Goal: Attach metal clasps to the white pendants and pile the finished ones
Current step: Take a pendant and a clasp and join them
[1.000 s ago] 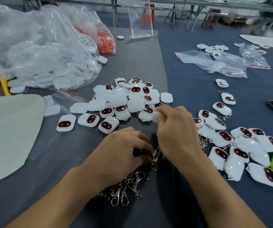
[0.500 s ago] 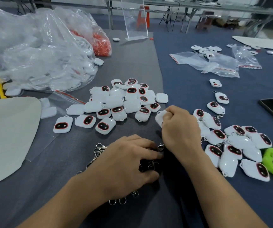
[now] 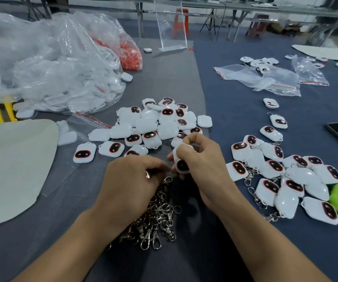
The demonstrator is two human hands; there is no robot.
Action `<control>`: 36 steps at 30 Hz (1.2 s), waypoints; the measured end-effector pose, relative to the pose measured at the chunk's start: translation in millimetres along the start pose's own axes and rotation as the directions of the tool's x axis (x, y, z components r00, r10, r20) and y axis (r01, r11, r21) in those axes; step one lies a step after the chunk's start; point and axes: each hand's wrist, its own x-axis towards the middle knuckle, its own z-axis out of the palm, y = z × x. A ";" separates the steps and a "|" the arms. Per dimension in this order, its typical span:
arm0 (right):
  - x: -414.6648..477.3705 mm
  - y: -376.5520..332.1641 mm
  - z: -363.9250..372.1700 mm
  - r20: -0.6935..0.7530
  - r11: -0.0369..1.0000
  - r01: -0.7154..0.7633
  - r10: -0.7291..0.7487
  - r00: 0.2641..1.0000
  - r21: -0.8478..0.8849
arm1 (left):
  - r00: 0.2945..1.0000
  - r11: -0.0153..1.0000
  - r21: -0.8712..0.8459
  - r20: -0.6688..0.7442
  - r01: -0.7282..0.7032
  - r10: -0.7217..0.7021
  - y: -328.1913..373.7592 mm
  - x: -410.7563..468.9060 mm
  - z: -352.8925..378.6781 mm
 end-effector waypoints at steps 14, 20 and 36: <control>-1.2 1.3 -5.2 0.186 0.996 0.068 -0.056 0.981 -0.058 | 0.981 0.813 -0.559 0.007 0.163 -0.192 -5.3 11.0 5.0; 0.2 1.9 -2.2 0.145 0.998 0.066 -0.065 0.987 -0.004 | 0.984 0.795 -0.588 0.013 0.149 -0.176 -3.5 12.8 6.5; 3.0 2.0 -1.8 0.112 0.987 0.095 -0.110 0.988 0.126 | 0.978 0.974 -0.226 -0.207 -0.021 -0.027 3.1 7.2 0.3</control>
